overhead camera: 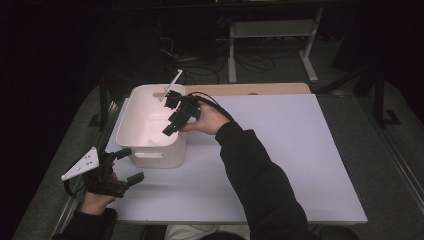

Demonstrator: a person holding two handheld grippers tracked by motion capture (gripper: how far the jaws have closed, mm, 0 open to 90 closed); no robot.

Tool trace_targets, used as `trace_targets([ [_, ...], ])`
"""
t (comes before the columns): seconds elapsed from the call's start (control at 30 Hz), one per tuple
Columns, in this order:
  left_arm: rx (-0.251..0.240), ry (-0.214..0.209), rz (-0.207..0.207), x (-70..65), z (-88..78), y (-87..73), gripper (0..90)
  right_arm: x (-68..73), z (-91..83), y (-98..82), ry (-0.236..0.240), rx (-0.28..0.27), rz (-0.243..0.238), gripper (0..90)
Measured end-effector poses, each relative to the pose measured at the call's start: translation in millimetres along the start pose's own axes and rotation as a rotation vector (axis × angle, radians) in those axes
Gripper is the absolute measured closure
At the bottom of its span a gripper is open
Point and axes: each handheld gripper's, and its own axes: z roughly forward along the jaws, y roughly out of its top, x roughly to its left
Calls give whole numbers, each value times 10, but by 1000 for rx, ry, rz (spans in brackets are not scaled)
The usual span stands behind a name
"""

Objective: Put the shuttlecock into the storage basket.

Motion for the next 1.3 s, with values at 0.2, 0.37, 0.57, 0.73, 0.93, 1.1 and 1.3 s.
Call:
trace_targets([
  [0.2,1,1,1,0,-4,-1,0,-29,-84,-30,-30,-10,35,256],
  [0.37,-1,2,-2,-1,-4,-2,0,-33,-173,-45,-36,-34,41,182],
  [0.57,1,1,-2,1,-3,-2,0,-27,-265,-64,-50,-55,56,131],
  [0.73,2,3,-2,1,-3,-2,0,-20,-336,-104,-68,-68,65,54],
  [0.93,1,4,-3,2,-2,-3,0,-27,-412,-188,-91,-98,70,0],
  [1.1,1,2,-4,2,-3,-2,0,-32,-464,-269,-104,-113,74,0],
  [1.3,2,4,-3,4,0,-2,0,-44,-519,-350,-109,-126,88,0],
])
